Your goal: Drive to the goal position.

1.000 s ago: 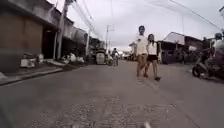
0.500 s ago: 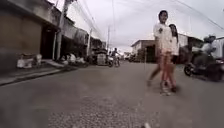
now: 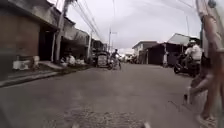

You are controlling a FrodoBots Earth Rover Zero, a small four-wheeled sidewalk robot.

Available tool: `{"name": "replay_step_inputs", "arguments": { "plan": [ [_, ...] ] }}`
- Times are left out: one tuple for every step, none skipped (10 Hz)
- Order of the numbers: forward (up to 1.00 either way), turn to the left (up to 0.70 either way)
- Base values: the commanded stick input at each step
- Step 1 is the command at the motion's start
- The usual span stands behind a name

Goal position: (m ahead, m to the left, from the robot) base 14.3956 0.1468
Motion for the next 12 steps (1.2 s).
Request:
{"name": "replay_step_inputs", "arguments": {
  "plan": [
    [0.7,0.0],
    [0.7,0.0],
    [0.7,0.0],
    [0.7,0.0],
    [0.7,0.0],
    [0.7,0.0],
    [0.7,0.0],
    [0.7,0.0],
    [0.7,0.0],
    [0.7,0.0],
    [0.7,0.0],
    [0.7,0.0]
  ]
}}
